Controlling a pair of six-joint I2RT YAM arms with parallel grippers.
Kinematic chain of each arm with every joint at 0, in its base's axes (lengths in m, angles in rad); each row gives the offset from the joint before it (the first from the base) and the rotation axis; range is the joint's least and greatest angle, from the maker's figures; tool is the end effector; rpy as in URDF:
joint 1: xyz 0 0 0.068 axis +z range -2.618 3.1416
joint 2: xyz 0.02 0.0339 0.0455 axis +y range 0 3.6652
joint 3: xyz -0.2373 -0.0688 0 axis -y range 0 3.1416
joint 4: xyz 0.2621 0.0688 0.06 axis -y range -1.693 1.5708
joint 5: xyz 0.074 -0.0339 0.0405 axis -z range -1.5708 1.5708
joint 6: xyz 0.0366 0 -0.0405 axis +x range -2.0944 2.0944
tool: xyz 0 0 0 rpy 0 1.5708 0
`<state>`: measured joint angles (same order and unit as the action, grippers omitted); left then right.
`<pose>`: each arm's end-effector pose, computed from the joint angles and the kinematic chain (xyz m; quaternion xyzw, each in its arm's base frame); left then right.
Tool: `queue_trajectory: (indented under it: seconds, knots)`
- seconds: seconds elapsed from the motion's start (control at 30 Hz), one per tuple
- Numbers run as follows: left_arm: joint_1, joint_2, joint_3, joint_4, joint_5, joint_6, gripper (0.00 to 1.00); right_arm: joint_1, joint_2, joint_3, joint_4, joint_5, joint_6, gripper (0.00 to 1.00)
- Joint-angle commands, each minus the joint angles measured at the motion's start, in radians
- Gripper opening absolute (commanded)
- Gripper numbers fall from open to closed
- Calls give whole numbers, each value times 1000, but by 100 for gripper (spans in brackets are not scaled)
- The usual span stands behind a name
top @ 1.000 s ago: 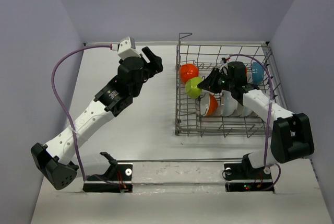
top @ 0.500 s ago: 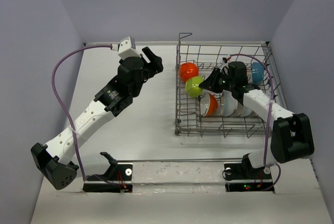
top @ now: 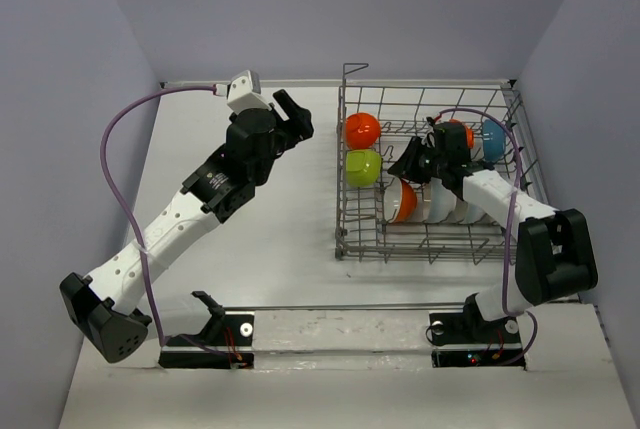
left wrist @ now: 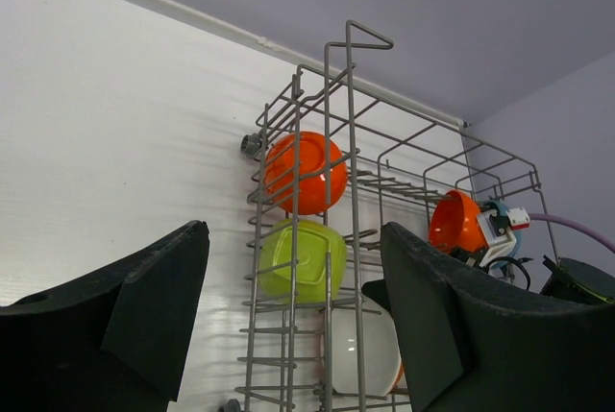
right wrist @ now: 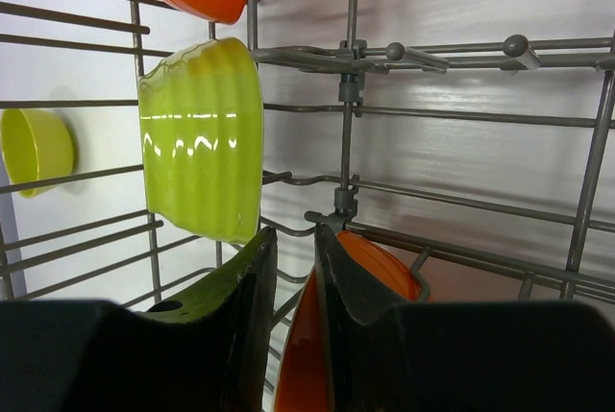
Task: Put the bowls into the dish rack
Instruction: Turn the bowl upside down over the dish rack.
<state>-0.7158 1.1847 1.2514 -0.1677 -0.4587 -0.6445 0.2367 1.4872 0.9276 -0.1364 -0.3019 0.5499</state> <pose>0.2328 -0.1810 0.3999 -0.1266 0.7274 -0.2795 0.6137 0.3258 0.0898 0.1918 0.0768 0.8945 0.2863 0.3346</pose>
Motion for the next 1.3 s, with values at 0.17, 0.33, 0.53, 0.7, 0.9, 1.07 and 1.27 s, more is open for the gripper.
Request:
queue_trajectory:
  seconds: [0.17, 0.33, 0.53, 0.7, 0.9, 1.07, 1.27]
  knots:
    - [6, 9, -3, 40, 3, 5, 80, 10, 4, 7, -115, 21, -53, 29]
    - [4, 10, -3, 40, 2, 5, 80, 30, -1, 56, -143, 12, -71, 29]
    - [4, 10, 2, 39, 2, 6, 80, 78, 21, 109, -160, -9, -88, 29]
    - [6, 10, 6, 34, -1, 8, 80, 111, 45, 152, -183, -5, -99, 29]
    - [4, 9, 6, 33, -6, 9, 80, 130, 64, 174, -193, -3, -110, 29]
    - [4, 12, 8, 33, -5, 9, 80, 130, 65, 177, -198, 40, -105, 30]
    - [4, 4, 5, 30, -11, 12, 80, 130, 39, 189, -204, 93, -102, 30]
